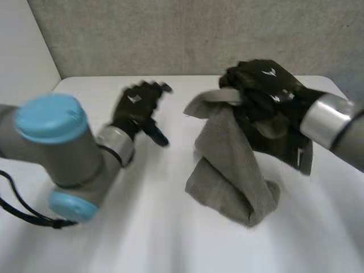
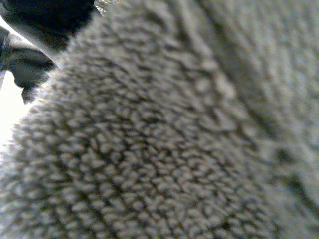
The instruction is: Fold the towel.
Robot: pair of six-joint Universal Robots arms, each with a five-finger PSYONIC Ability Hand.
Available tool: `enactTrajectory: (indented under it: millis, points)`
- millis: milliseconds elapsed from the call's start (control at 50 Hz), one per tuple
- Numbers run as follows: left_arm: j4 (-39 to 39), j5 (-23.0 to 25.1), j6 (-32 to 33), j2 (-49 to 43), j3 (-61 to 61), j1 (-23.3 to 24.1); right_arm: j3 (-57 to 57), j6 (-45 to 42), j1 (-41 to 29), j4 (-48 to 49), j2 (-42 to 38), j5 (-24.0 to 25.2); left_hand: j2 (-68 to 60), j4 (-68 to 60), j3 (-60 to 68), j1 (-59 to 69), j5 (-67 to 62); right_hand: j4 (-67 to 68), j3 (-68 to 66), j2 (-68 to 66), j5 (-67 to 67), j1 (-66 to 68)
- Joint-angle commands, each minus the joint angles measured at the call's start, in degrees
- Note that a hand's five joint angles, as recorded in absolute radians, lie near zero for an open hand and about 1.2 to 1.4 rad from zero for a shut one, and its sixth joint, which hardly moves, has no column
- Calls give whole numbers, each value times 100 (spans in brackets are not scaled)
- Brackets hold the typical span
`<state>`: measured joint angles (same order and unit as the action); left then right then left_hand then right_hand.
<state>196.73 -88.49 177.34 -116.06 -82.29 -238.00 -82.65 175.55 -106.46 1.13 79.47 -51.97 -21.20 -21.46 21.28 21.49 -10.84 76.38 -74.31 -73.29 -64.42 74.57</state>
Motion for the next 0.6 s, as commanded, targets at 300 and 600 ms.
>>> enactTrajectory:
  millis: [300, 600]
  points:
    - [-962, 781, -1501, 1287, 741, -2189, 4239, -434, -2195, -2345, -1566, -1957, -29, -3, 21, -1, -65, -3467, 3260, 3158, 3271, -3286]
    - [-1119, 877, -1457, 1200, 671, -1961, 1023, -3387, -728, -2259, -1532, -2343, -12, 14, 4, -18, -48, -5957, 5750, 5648, 5761, -5776]
